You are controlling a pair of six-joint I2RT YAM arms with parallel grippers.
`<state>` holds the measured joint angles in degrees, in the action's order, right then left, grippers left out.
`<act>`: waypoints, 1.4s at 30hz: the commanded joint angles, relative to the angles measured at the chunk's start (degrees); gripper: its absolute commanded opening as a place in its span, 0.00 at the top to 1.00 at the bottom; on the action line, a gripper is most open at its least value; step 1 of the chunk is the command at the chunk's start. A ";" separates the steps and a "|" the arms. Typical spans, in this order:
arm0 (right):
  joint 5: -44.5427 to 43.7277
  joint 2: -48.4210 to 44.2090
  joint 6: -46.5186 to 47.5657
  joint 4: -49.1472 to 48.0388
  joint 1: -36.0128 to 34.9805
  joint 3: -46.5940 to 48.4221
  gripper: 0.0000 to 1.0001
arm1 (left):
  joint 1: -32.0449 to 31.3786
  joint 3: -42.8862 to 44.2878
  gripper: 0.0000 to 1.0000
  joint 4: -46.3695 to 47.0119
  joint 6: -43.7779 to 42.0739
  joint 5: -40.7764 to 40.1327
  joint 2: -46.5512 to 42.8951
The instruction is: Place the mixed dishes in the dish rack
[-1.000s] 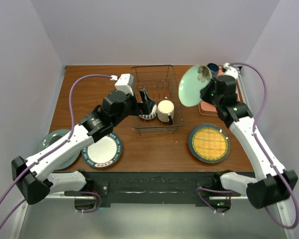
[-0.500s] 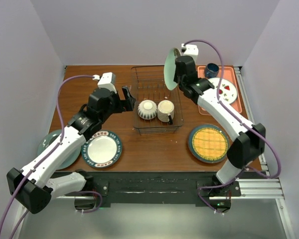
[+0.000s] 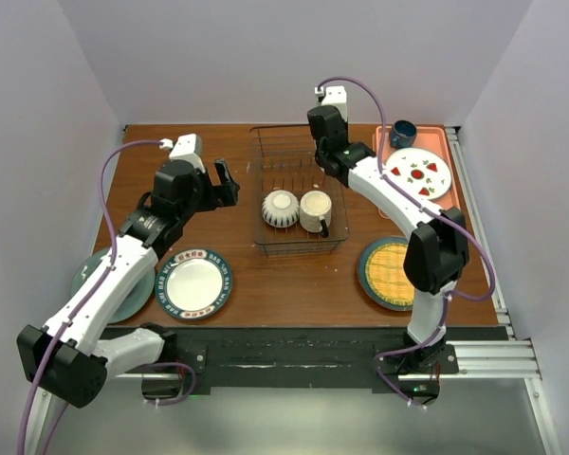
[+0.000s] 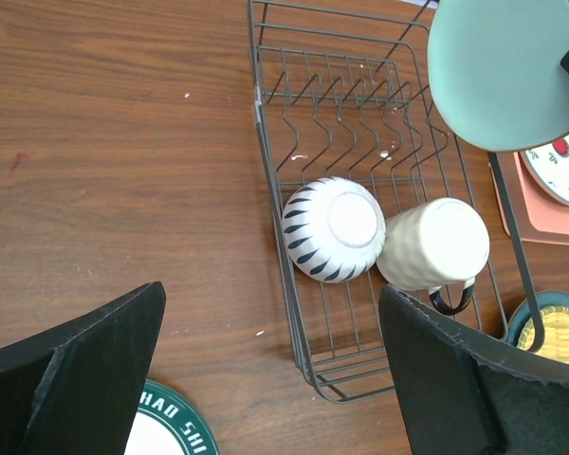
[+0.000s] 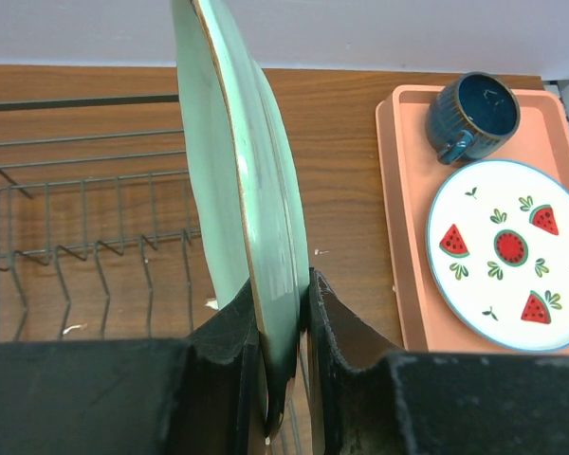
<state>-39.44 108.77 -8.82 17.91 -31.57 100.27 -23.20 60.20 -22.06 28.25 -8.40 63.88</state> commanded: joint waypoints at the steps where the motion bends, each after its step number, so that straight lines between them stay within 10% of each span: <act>1: -5.12 -0.49 3.01 -9.74 -0.68 4.94 1.00 | 1.05 0.88 0.00 0.97 -2.23 2.42 0.81; 22: -10.66 10.32 -2.34 -1.31 -4.02 9.94 0.99 | 2.20 -1.76 0.00 2.82 -2.23 5.85 1.51; 33: -12.33 9.27 -7.61 5.64 -4.02 11.09 0.29 | 2.46 -1.58 0.00 2.82 -2.06 6.29 1.87; 42: -7.85 4.01 -9.64 7.92 -4.02 8.72 0.01 | 2.63 -1.67 0.00 2.90 -2.06 6.73 1.43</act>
<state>-48.36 120.03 -15.81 24.86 -35.35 109.21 -20.99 58.37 -21.45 27.18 -3.09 65.71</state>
